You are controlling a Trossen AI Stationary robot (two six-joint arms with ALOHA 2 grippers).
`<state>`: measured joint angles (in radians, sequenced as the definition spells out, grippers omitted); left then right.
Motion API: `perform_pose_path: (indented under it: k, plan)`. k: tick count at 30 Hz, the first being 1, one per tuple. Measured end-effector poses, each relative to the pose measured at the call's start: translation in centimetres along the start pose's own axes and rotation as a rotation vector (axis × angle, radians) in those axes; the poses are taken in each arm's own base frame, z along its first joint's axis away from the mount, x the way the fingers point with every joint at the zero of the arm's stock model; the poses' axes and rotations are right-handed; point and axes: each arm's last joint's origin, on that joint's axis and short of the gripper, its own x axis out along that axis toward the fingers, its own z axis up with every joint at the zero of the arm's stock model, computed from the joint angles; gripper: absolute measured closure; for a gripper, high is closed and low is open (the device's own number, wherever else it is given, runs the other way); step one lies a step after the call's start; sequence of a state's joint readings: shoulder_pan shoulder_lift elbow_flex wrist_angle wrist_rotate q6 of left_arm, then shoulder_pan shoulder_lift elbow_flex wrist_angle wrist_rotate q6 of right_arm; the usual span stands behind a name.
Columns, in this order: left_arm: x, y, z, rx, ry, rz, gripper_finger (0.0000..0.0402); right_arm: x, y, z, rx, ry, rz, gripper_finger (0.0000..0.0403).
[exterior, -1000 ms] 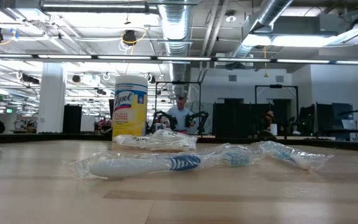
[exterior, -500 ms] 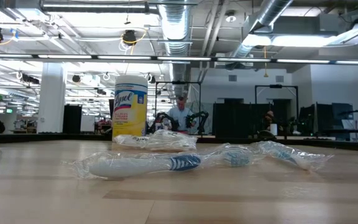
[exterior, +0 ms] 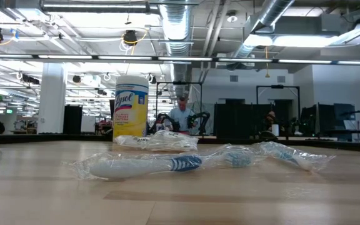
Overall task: Pick & Place Travel size toiletries
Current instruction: Put the black comb into the orange basket, then put the nail cutter into the green basket
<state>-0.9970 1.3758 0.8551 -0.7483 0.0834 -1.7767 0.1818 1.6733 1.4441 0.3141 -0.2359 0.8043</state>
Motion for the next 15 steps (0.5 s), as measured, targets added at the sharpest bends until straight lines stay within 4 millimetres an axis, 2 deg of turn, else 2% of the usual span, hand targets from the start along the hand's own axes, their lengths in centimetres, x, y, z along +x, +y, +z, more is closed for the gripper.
perform_pose_path:
  k: [6,15]
  plan:
    - [0.0,-0.03,-0.01,0.0,0.001,-0.003,0.0364,-0.01,-0.04,0.05,-0.001,-0.001,-0.001,0.0184]
    - [0.0,-0.02,0.0,0.0,0.0,-0.002,0.0364,-0.01,-0.03,0.03,0.0,0.0,-0.001,0.0184]
